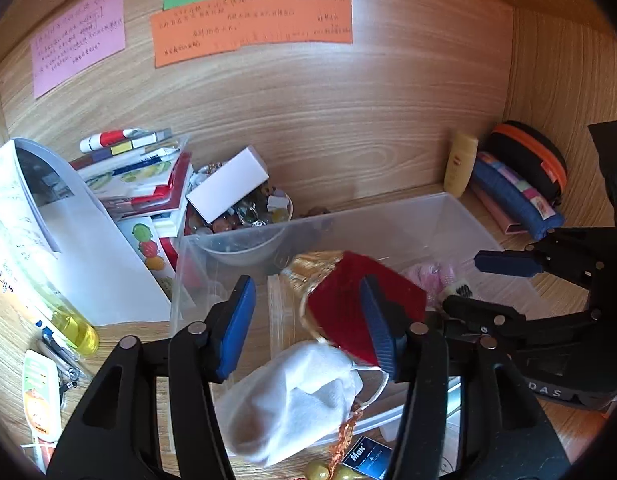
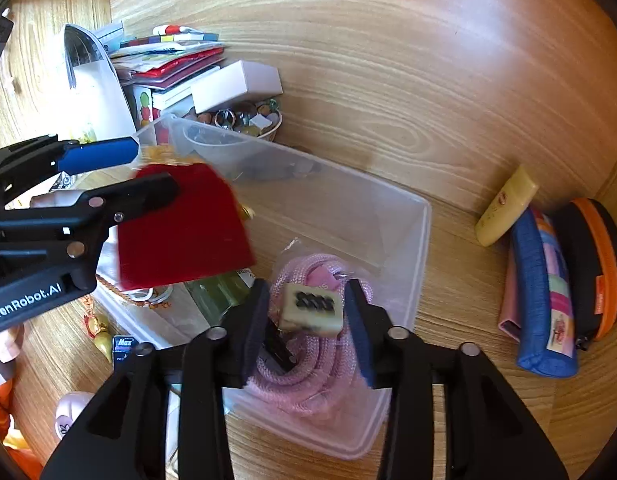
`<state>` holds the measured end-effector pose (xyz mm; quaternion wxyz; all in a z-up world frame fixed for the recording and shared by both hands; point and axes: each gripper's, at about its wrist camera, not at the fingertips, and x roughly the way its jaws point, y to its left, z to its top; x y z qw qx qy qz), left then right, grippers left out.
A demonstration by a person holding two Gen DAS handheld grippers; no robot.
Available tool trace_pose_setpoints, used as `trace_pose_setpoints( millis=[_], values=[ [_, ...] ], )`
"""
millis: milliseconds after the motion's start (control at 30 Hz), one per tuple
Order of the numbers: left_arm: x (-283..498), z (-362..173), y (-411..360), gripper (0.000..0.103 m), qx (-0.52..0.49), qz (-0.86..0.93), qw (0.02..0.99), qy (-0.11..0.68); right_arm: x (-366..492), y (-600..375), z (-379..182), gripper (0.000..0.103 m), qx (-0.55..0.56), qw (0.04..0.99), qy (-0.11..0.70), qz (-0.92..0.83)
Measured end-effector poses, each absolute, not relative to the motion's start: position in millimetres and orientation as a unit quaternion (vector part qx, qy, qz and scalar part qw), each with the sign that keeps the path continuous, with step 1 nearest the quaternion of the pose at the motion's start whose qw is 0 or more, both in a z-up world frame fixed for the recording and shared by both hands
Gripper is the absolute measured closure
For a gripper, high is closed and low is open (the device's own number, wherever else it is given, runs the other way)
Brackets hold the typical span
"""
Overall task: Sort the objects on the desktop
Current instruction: 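Carry the red pouch and mahjong tile over the clear box and release them, then grasp the pink round container with the left gripper while the right approaches the brown block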
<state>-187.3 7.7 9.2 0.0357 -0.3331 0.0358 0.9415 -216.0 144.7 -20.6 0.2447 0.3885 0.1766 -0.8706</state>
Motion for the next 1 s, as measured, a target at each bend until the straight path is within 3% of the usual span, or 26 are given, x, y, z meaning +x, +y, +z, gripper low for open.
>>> trace_pose_setpoints(
  millis=[100,233,300,433,533,1000],
  values=[
    [-184,11,9,0.043,-0.331,0.942,0.037,0.038,-208,147,-14,0.056,0.378,0.240,0.180,-0.876],
    [-175,16,13,0.041,-0.322,0.945,0.034,0.052,-196,153,-4,0.039,0.360,0.232,0.177,-0.886],
    [-168,20,16,0.029,-0.313,0.947,0.028,0.059,-190,155,1,0.037,0.352,0.228,0.175,-0.891],
    [-150,25,13,0.026,-0.300,0.952,0.019,0.060,-182,160,7,0.029,0.345,0.227,0.165,-0.895],
    [-139,30,8,0.020,-0.296,0.954,0.016,0.051,-176,164,11,0.029,0.343,0.227,0.159,-0.898],
    [-80,27,-10,0.015,-0.300,0.953,0.011,0.032,-139,182,9,0.029,0.345,0.234,0.135,-0.899]
  ],
)
